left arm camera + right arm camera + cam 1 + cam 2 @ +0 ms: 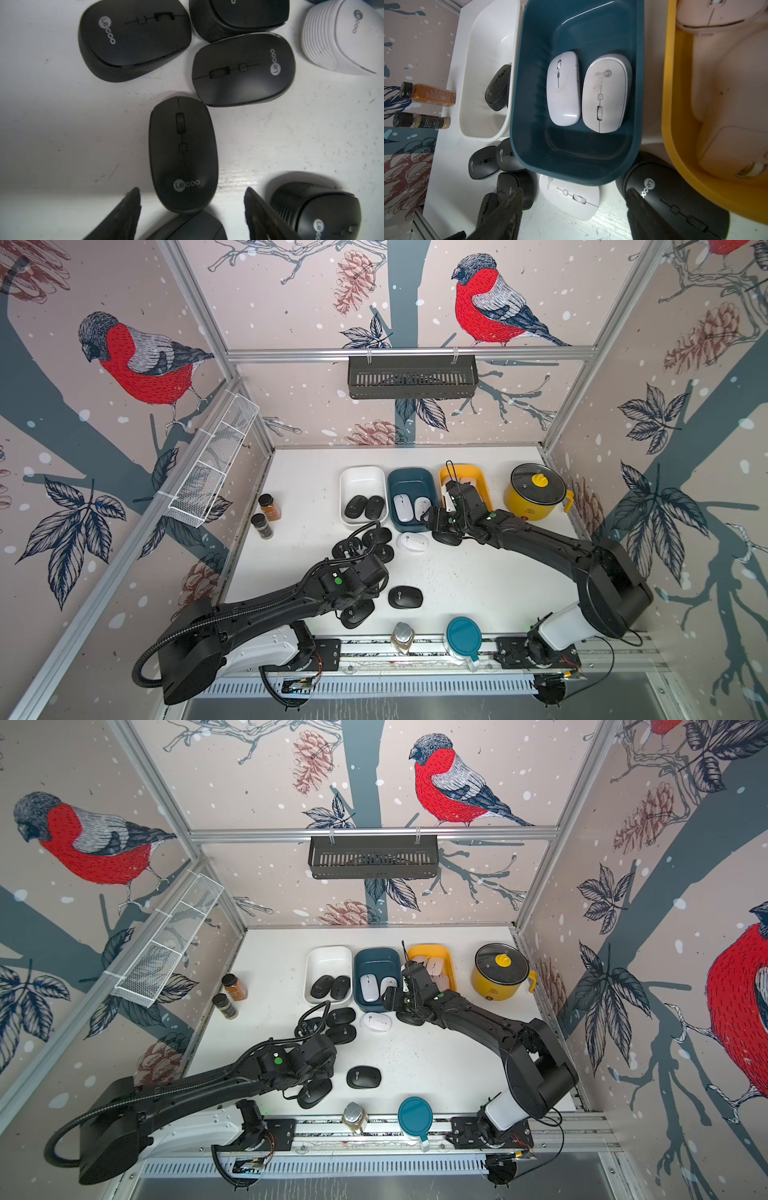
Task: Place the mice by color into the storage box
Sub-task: Pick up the mouse from the center of the board.
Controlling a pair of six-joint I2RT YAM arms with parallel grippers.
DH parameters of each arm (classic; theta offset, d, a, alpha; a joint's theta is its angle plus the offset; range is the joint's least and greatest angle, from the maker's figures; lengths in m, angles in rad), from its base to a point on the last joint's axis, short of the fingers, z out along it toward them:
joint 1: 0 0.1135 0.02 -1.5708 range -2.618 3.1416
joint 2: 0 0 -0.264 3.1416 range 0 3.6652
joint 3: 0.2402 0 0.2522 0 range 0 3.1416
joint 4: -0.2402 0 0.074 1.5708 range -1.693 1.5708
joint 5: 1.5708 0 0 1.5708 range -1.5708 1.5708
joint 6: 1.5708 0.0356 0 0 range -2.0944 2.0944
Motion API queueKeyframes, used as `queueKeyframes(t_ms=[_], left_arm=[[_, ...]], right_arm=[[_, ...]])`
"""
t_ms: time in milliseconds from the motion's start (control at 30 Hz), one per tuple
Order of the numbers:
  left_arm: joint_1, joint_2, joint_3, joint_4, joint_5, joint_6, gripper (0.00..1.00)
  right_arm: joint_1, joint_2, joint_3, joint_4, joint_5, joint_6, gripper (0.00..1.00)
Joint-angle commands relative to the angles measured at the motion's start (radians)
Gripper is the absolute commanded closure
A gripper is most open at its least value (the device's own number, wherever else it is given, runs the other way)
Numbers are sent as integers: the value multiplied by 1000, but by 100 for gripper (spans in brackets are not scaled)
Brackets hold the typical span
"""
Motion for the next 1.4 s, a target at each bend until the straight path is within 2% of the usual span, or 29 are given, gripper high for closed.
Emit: queueKeyframes(t_ms=[0, 200, 733, 1367], left_arm=[[-1, 34, 14, -14, -72, -27, 22], [4, 98, 22, 15, -78, -7, 21], [65, 133, -20, 125, -8, 26, 22], [92, 217, -24, 179, 20, 37, 27]], right_arm=[[2, -4, -5, 14, 2, 12, 22], [2, -1, -17, 21, -3, 28, 22], [2, 21, -3, 10, 1, 29, 22], [2, 41, 1, 9, -6, 35, 22]])
